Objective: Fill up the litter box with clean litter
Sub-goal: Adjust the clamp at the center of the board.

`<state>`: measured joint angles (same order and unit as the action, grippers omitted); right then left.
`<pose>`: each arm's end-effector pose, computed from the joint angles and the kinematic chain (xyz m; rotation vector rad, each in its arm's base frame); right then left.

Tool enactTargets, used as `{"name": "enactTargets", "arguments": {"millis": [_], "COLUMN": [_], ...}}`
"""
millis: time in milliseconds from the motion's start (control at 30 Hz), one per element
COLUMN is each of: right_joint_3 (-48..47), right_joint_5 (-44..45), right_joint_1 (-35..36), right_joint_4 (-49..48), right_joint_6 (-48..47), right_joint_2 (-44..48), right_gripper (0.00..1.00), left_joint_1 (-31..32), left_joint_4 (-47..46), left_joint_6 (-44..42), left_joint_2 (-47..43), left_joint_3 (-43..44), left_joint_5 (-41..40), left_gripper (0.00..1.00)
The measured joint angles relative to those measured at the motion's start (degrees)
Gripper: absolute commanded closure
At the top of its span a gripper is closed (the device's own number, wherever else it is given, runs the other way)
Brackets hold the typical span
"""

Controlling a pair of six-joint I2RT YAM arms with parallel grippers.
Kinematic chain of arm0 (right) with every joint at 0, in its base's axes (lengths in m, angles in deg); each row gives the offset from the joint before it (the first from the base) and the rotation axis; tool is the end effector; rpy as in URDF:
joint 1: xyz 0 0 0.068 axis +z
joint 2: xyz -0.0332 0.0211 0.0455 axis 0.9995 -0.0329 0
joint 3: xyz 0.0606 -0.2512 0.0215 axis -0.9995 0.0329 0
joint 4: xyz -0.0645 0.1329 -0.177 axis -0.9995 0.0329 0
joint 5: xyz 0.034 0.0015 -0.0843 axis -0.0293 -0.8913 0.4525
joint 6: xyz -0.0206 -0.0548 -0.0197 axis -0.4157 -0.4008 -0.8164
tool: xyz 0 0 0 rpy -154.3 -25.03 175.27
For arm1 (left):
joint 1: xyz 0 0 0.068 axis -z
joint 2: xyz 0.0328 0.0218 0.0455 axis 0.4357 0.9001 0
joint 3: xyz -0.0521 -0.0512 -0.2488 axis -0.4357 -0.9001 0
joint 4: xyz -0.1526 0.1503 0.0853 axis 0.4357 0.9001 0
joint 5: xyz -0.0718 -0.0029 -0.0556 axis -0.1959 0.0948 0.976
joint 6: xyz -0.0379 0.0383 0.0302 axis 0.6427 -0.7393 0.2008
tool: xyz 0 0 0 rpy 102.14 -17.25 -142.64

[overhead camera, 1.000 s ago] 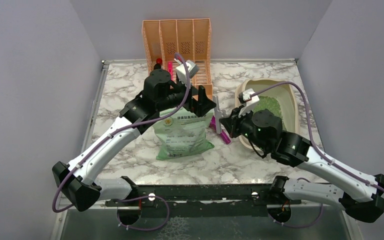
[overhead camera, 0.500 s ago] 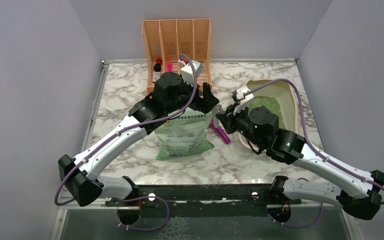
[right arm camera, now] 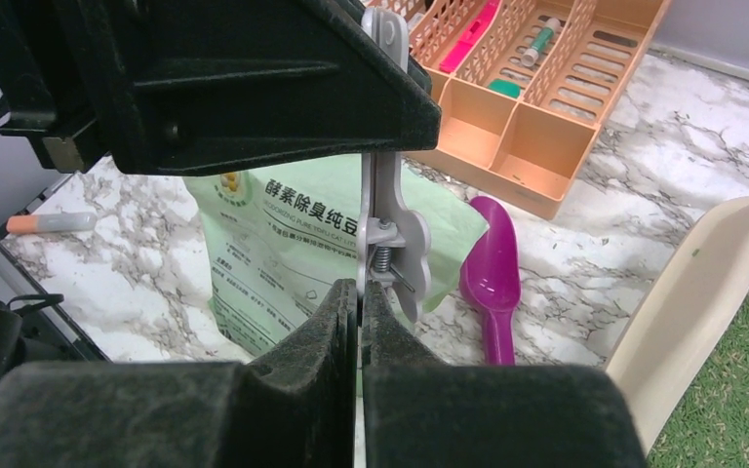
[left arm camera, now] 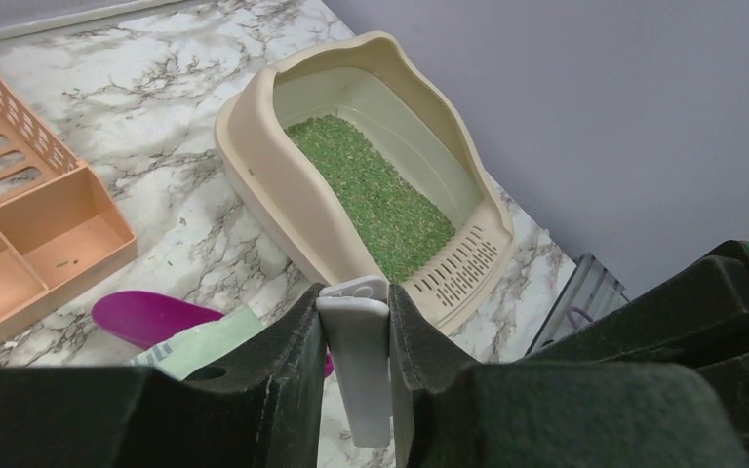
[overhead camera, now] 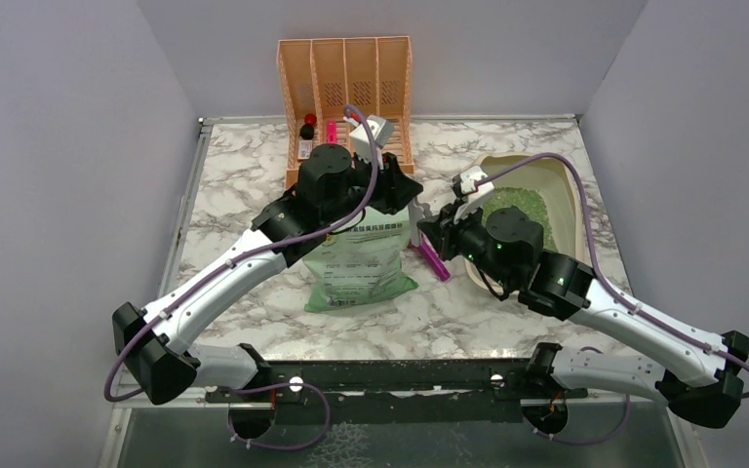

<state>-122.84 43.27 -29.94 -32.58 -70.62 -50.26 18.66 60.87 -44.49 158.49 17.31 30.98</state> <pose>0.1191 0.1623 0.3664 -0.4890 1.7311 0.5662 0.1962 -0.2021 0.3949 0.4538 1.7832 -0.9747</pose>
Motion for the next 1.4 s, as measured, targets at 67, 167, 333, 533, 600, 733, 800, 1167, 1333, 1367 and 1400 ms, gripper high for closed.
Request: {"name": "enactTargets", "arguments": {"millis": [67, 167, 333, 533, 600, 733, 800, 1167, 1333, 1367, 1400], "right_joint_3": [0.0, 0.0, -0.07, -4.13, -6.27, -8.39, -8.41, -8.41, -8.72, -8.81, -8.9], "right_joint_5": [-0.42, -0.81, -0.94, 0.02, -2.54, -9.31, -12.0, -18.78, -18.75, -18.75, -18.78], "right_joint_1": [0.0, 0.0, 0.0, -1.31, -4.2, -10.03, -10.56, -10.56, -10.56, -10.56, -10.56], "right_joint_4": [-0.07, -0.52, -0.52, 3.78, 5.27, 6.08, 6.29, 6.29, 6.19, 6.14, 6.1], "right_joint_6": [0.42, 1.38, 3.19, 6.58, 7.87, 9.88, 10.43, 9.31, 8.13, 7.87, 7.69], "right_joint_2": [-0.11, -0.02, 0.48, 0.48, -0.11, -2.4, -3.96, -9.11, -9.09, -9.09, -9.09], "right_gripper": [0.81, 0.65, 0.4, 0.08, 0.09, 0.17, 0.19, 0.38, 0.42, 0.43, 0.45], "left_joint_1": [0.26, 0.26, 0.26, 0.26, 0.26, 0.26, 0.26, 0.26, 0.26, 0.26, 0.26], "left_joint_4": [-0.7, -0.92, -0.72, -0.59, -0.61, -0.76, -0.66, -0.35, -0.11, -0.11, -0.11], "left_joint_6": [0.17, 0.11, 0.13, 0.13, 0.15, 0.2, 0.31, 1.25, 1.29, 1.29, 1.27], "left_joint_2": [-0.63, -1.53, -1.73, -2.78, -3.34, -3.91, -3.91, -3.91, -3.91, -3.91, -3.91], "left_joint_3": [-0.57, -1.73, -2.78, -2.89, -2.89, -2.89, -2.89, -2.86, -2.89, -2.86, -2.86], "left_joint_5": [-0.31, -1.09, -2.97, -4.85, -4.98, -5.01, -5.03, -6.1, -6.32, -6.32, -6.32], "left_gripper": [0.8, 0.84, 0.84, 0.84, 0.84, 0.84, 0.84, 0.84, 0.84, 0.84, 0.84]}}
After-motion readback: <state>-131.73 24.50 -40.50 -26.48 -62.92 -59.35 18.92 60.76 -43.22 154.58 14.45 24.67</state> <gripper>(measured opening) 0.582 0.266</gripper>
